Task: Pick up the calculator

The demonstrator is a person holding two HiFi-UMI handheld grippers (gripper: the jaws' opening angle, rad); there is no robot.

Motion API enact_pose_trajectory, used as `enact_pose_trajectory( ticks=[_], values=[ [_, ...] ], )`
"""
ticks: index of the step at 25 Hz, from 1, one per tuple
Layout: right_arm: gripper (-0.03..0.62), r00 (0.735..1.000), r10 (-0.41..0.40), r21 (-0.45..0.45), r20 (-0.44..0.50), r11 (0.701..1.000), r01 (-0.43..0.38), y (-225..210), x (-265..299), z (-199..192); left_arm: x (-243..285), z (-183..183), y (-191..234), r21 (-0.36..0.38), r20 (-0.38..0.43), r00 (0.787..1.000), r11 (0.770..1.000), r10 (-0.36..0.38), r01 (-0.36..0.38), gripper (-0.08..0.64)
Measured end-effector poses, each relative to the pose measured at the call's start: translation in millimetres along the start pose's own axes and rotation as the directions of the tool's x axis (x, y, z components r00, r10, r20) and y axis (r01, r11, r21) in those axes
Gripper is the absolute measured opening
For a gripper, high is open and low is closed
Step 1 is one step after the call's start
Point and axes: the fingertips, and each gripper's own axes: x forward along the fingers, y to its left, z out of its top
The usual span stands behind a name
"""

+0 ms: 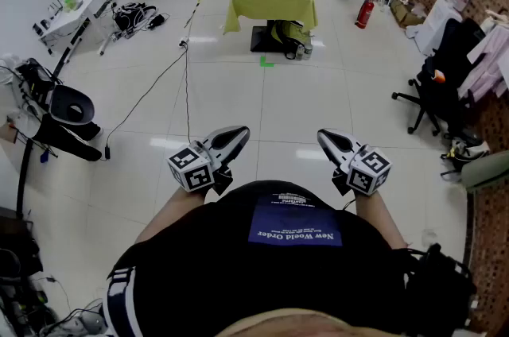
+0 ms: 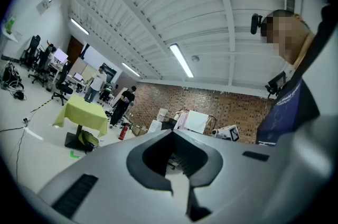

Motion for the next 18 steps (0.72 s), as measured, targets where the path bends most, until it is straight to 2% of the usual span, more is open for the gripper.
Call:
enact_pose_trajectory(
  ticks=[9, 14, 18],
  values=[
    [-0.015, 1.0, -0.018, 0.032, 0.001, 0.999, 0.018, -36.9, -35.7, -13.3, 40.3, -27.2, -18.5, -0.021, -0.039, 0.999, 1.0, -0.014, 0.013, 0.006],
    [-0.015, 1.0, -0.026, 0.044, -0.009, 0.999, 0.026, -48.3, -17.2, -16.6, 43.0, -24.0, 5.9, -0.035, -0.044, 0.999, 0.999, -0.015, 0.014, 0.006],
    [-0.015, 0.999, -0.038, 0.023, -0.021, 0.999, 0.038, -52.7, 18.9, -7.4, 40.2, -10.4, 39.6, -0.042, -0.034, 0.998, 0.998, -0.045, 0.044, 0.006]
  ],
)
